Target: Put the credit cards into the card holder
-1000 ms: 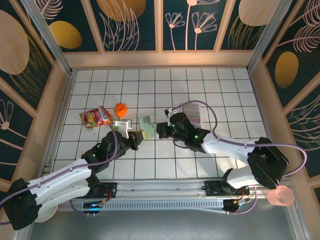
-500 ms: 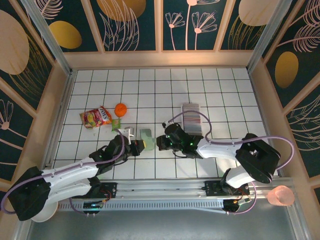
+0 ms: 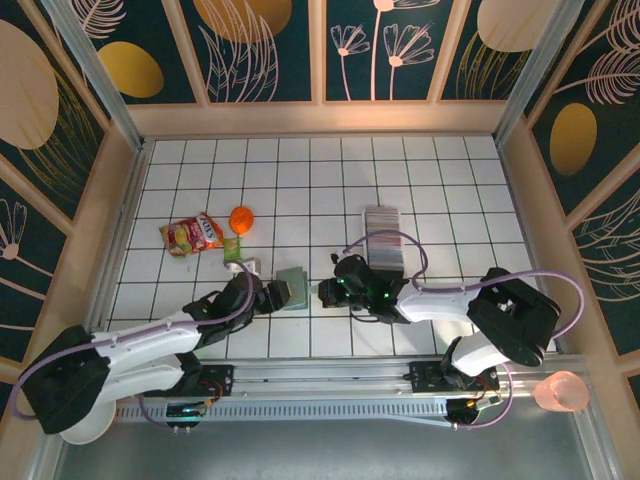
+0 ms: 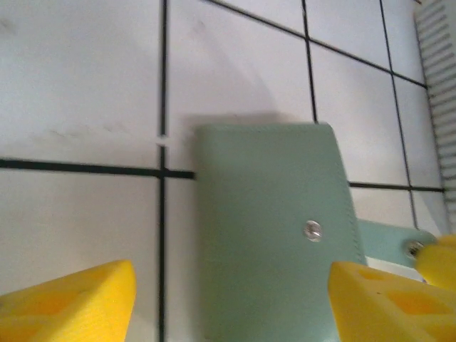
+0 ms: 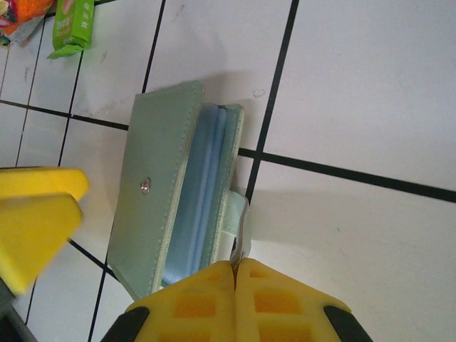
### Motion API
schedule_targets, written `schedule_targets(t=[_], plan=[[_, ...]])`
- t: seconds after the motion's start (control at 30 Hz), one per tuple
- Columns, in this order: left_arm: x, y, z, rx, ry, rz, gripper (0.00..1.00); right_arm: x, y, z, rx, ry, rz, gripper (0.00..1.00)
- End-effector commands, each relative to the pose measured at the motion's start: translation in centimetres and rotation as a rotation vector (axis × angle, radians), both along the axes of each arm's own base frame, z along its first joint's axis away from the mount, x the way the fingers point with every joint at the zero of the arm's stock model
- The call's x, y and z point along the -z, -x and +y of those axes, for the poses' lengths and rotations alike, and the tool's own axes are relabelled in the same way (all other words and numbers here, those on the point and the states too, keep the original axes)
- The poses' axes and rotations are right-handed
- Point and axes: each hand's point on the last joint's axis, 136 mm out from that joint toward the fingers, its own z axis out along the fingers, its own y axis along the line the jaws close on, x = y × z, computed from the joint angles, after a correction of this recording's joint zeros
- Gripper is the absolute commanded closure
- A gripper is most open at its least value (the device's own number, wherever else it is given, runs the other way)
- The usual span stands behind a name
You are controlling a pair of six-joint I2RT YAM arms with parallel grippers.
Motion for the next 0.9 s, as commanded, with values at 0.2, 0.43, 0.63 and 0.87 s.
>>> schedule_targets(t=[0.2, 0.43, 0.63, 0.87], plan=[[-4.6, 0.1, -1.6, 0.053, 0.142, -0.077, 0.22, -5.3, 0.5, 1.7, -0.03, -0.188, -0.061, 1.0], [-4.1, -0.9, -3.3, 0.107, 0.038, -0.024, 0.21, -6.9, 0.7, 1.9, -0.04, -0.227, -0.084, 1.0], [-2.6, -1.6, -2.9, 0.077, -0.027, -0.01, 0.32, -6.8, 0.5, 1.1, -0.019, -0.196, -0.096, 1.0], [-1.6, -1.8, -0.4, -0.018, -0.077, -0.037, 0.54, -5.2, 0.1, -1.2, 0.034, -0.128, -0.091, 1.0]])
